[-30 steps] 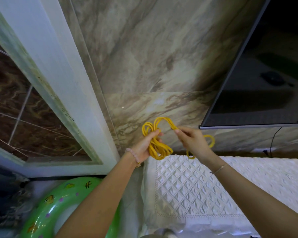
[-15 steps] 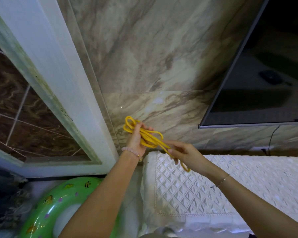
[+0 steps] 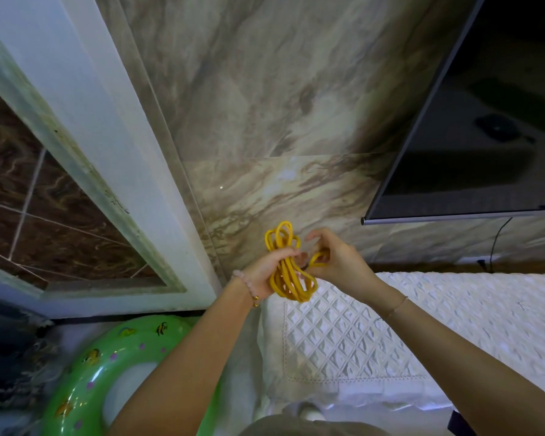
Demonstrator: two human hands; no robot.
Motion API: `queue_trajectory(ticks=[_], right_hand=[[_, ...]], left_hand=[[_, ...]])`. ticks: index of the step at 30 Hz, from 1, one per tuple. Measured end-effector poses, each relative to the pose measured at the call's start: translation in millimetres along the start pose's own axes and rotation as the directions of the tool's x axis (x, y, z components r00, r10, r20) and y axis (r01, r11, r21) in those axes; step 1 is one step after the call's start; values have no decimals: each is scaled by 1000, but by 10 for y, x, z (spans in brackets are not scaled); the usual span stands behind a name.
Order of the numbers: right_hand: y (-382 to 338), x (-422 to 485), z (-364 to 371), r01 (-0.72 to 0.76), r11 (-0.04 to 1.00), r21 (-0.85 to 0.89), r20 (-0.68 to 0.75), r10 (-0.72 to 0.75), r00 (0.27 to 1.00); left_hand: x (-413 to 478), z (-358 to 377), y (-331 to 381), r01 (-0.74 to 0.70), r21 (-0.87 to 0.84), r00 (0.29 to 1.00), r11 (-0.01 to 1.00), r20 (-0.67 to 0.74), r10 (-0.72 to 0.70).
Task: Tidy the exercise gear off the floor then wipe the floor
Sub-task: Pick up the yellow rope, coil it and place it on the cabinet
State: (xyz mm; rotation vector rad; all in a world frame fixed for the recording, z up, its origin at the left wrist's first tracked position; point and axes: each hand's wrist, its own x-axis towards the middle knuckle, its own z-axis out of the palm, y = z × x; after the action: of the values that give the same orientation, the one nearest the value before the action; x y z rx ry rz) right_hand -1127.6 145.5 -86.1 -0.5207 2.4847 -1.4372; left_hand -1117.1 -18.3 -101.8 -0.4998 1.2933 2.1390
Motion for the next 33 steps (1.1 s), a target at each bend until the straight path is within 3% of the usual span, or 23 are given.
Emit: queue_trajectory(ticks=[3,6,10,13,17,20,25,33], right_hand=[[53,17,38,38,999,10,-40,-38,998],[206,-16,40,-2,1000,8,-47,2,999],[522,-45,88,-57,997,-47,-67,54,996],[796,-153,137,-216,968,128,-95,228,969],[1239,-425,154,-411,868,279,-194,470,861],[1681,-670,193,-467,847,255,-248,524,815],[2486,-1036,528,-570,740,357,-207,658,724],[3192,-771,911,-512,666,543,-166,682,712]], left_hand=[[25,34,-105,31,16,998,999,58,-32],[69,50,-223,-21,-18,991,1000,133,23],[252,43,-391,-39,12,999,999,14,39],[507,-23,-507,2,-3,986,1000,-164,-3],[1010,-285,-785,59,-42,948,997,-311,-69],[1488,-473,-1090,137,-47,928,989,-344,-145],[2282,-864,-1685,288,75,883,955,-407,-235],[3218,-1085,-2198,212,265,894,941,-442,-77]])
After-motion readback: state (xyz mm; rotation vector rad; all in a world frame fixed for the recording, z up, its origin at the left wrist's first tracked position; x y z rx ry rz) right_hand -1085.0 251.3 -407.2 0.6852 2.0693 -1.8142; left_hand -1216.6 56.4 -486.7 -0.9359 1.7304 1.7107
